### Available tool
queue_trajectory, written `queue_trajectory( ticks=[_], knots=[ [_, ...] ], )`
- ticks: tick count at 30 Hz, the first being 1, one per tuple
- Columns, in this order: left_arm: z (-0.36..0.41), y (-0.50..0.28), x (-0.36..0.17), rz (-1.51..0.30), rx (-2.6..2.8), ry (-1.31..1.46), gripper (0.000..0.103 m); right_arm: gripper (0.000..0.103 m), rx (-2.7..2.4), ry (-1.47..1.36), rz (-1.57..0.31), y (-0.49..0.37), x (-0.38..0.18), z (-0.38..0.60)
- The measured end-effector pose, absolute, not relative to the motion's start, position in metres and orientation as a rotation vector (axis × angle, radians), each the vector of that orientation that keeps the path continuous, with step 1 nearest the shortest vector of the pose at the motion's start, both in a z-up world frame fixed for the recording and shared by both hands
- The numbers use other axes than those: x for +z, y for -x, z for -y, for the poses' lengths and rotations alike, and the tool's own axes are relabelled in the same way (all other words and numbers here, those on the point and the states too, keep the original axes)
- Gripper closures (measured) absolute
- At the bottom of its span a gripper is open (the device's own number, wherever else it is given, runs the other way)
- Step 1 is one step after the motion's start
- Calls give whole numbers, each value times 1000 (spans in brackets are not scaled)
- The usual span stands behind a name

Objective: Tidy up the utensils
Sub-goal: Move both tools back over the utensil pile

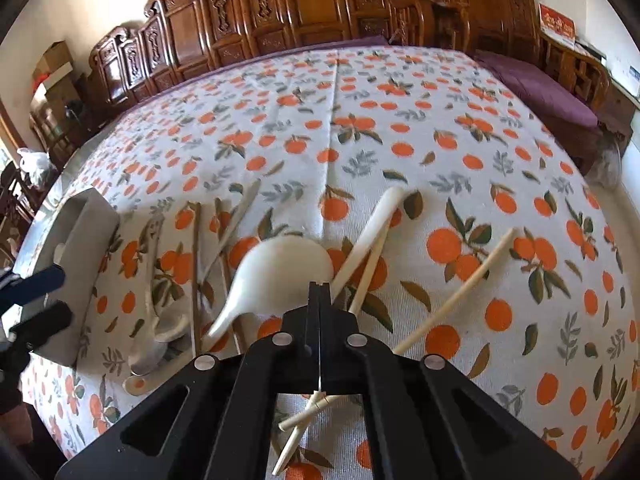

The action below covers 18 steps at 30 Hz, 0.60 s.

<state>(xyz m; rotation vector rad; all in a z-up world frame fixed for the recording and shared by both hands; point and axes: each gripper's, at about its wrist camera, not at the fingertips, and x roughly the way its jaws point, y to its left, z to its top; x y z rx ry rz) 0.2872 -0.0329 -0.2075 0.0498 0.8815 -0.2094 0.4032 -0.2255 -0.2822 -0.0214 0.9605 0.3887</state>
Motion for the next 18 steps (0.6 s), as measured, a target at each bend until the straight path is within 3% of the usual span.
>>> queue_trajectory(
  ticks=[11,14,16,18],
  knots=[
    [46,-287,-219,-893,-219,-62,61,101,413,7,-928,-404,-276,241],
    [49,-287,-222,-898,-221,-70,61,96,405,7,-938,-405,-280,244],
    [50,-287,-223,-900,-223,-76,61,82,412,8,-944,-405,-282,242],
    [51,-287,-223,-899,-225,-80,61,79,412,22,-946,-406,-284,238]
  ],
)
